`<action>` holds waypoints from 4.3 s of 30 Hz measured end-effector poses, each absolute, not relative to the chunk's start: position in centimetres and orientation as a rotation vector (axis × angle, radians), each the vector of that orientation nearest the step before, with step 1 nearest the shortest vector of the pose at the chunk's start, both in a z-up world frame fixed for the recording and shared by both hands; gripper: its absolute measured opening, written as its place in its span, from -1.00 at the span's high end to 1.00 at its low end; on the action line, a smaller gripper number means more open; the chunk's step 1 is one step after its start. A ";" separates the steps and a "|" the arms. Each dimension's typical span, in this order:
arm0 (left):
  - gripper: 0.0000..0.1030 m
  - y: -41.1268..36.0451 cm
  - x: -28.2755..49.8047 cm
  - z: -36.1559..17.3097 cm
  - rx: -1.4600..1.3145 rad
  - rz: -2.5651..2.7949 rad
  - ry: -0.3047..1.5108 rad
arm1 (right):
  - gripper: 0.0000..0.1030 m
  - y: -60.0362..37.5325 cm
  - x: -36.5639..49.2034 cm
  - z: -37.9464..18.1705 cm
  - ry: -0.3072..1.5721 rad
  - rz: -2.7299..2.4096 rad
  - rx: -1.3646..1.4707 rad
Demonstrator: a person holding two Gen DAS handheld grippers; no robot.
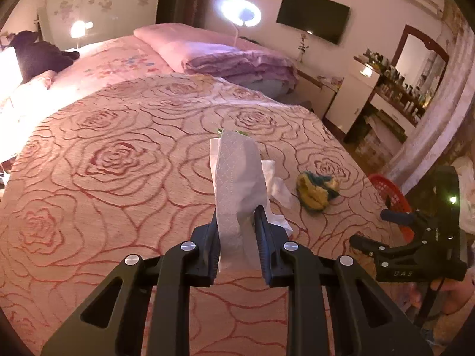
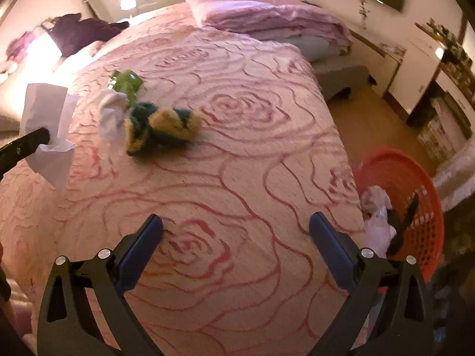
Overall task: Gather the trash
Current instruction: 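Grasp the white tissue with the left tool while the right tool grasps the green-yellow sponge, then carry the tissue and sponge over the red wastebasket with both tools, then open the left tool to drop the tissue while the right tool drops the sponge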
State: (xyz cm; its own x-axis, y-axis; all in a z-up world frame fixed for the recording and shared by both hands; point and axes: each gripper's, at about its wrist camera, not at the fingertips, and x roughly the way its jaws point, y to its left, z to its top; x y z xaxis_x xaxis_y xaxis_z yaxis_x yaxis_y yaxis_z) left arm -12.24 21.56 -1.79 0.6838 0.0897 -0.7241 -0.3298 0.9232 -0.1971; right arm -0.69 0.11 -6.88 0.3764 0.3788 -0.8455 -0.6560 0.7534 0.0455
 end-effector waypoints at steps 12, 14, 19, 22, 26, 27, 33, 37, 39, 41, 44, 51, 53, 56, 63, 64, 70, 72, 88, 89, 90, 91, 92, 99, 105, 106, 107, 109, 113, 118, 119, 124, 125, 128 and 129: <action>0.60 22.8 -13.2 -2.1 -0.368 0.275 0.787 | -0.86 6.0 0.6 -4.2 0.889 0.773 -0.300; 0.60 22.8 -13.2 -2.2 -0.373 0.277 0.790 | -0.84 6.8 0.9 -4.5 0.891 0.777 -0.307; 0.60 22.8 -13.3 -2.4 -0.374 0.280 0.792 | -0.38 8.5 1.3 -5.5 0.925 0.787 -0.321; 0.60 22.9 -13.2 -2.5 -0.375 0.284 0.796 | -0.21 8.9 1.6 -6.3 0.960 0.787 -0.323; 0.60 23.2 -13.1 -2.8 -0.379 0.294 0.802 | -0.13 8.8 1.5 -6.2 0.952 0.784 -0.319; 0.60 23.2 -13.0 -2.8 -0.379 0.297 0.803 | -0.12 8.7 1.5 -6.2 0.952 0.783 -0.317; 0.60 23.1 -12.9 -3.1 -0.378 0.303 0.815 | -0.08 7.8 1.5 -6.1 0.966 0.771 -0.286; 0.60 22.8 -12.7 -3.2 -0.371 0.302 0.821 | -0.07 7.1 1.6 -6.0 0.974 0.766 -0.268; 0.60 22.6 -12.4 -3.2 -0.365 0.300 0.824 | -0.07 6.5 1.7 -5.9 0.977 0.762 -0.254; 0.60 22.4 -12.3 -3.2 -0.360 0.296 0.826 | -0.07 5.8 1.7 -5.9 0.979 0.755 -0.247; 0.60 22.0 -12.1 -3.1 -0.351 0.289 0.829 | -0.07 4.7 1.7 -5.8 0.984 0.738 -0.244; 0.60 20.7 -11.6 -2.8 -0.325 0.259 0.836 | -0.07 1.6 0.9 -5.3 0.975 0.708 -0.258; 0.60 20.2 -11.5 -2.7 -0.317 0.248 0.837 | -0.07 1.1 0.7 -5.3 0.977 0.708 -0.260; 0.60 19.2 -11.5 -2.6 -0.306 0.230 0.840 | -0.07 0.6 0.4 -5.7 0.988 0.713 -0.265; 0.60 17.3 -12.3 -2.5 -0.293 0.212 0.846 | -0.15 0.6 -0.6 -6.4 0.997 0.717 -0.269; 0.60 17.1 -12.4 -2.5 -0.293 0.212 0.848 | -0.18 0.6 -0.7 -6.3 0.993 0.719 -0.269; 0.60 16.3 -12.9 -2.4 -0.281 0.216 0.849 | -0.19 0.8 -1.5 -6.4 0.977 0.731 -0.285; 0.60 16.1 -12.9 -2.4 -0.273 0.218 0.853 | -0.11 0.9 -1.8 -6.5 0.965 0.733 -0.297; 0.60 14.3 -6.8 0.2 -0.176 0.174 0.844 | 0.02 -2.0 2.4 -1.7 0.871 0.745 -0.137; 0.60 13.9 -6.0 0.5 -0.165 0.160 0.841 | 0.02 -2.4 2.8 -1.4 0.862 0.738 -0.124; 0.60 13.5 -5.3 0.6 -0.156 0.145 0.838 | 0.02 -2.9 3.2 -1.1 0.855 0.727 -0.112; 0.60 13.1 -4.7 0.8 -0.148 0.134 0.835 | 0.02 -3.3 3.6 -0.9 0.851 0.718 -0.103; 0.60 12.6 -4.1 0.9 -0.140 0.121 0.833 | 0.02 -3.9 4.1 -0.7 0.847 0.703 -0.092; 0.60 8.8 -0.2 1.0 -0.093 0.010 0.826 | 0.02 -8.4 6.8 -0.3 0.840 0.571 -0.049; 0.60 5.8 2.3 0.3 -0.067 -0.073 0.837 | 0.02 -12.3 8.1 -0.8 0.842 0.462 -0.026; 0.60 5.4 2.7 0.2 -0.066 -0.083 0.840 | 0.02 -12.7 8.2 -1.0 0.844 0.447 -0.023; 0.60 4.9 3.2 0.1 -0.066 -0.097 0.841 | 0.02 -13.2 8.4 -1.1 0.846 0.434 -0.021; 0.60 4.1 3.9 0.0 -0.069 -0.122 0.843 | 0.02 -14.3 8.8 -1.5 0.850 0.402 -0.017; 0.60 2.2 5.5 -0.3 -0.072 -0.179 0.853 | 0.02 -16.0 9.3 -2.3 0.862 0.355 -0.006; 0.60 -0.2 7.3 -1.3 -0.061 -0.234 0.884 | 0.02 -18.0 10.3 -3.6 0.889 0.308 0.020; 0.60 -0.6 7.6 -1.5 -0.057 -0.243 0.891 | 0.02 -18.3 10.4 -3.8 0.893 0.301 0.026; 0.59 -2.9 9.1 -2.7 -0.032 -0.282 0.926 | 0.01 -19.8 11.3 -4.8 0.914 0.266 0.048; 0.59 -3.3 9.3 -3.0 -0.026 -0.289 0.934 | 0.01 -20.1 11.5 -5.0 0.919 0.262 0.049; 0.59 -4.4 10.1 -3.9 -0.013 -0.307 0.959 | 0.01 -20.8 12.0 -5.8 0.940 0.254 0.064; 0.59 -4.7 10.4 -4.2 -0.006 -0.311 0.967 | 0.01 -21.0 12.1 -6.1 0.947 0.253 0.073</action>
State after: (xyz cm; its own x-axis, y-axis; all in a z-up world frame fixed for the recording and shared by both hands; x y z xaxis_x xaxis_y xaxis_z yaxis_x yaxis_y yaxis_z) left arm 10.41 -4.75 -4.22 0.5268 -0.2632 -0.8082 0.2580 0.9555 -0.1430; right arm 12.14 -21.02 -6.08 0.5574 0.2461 -0.7929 -0.1819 0.9681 0.1725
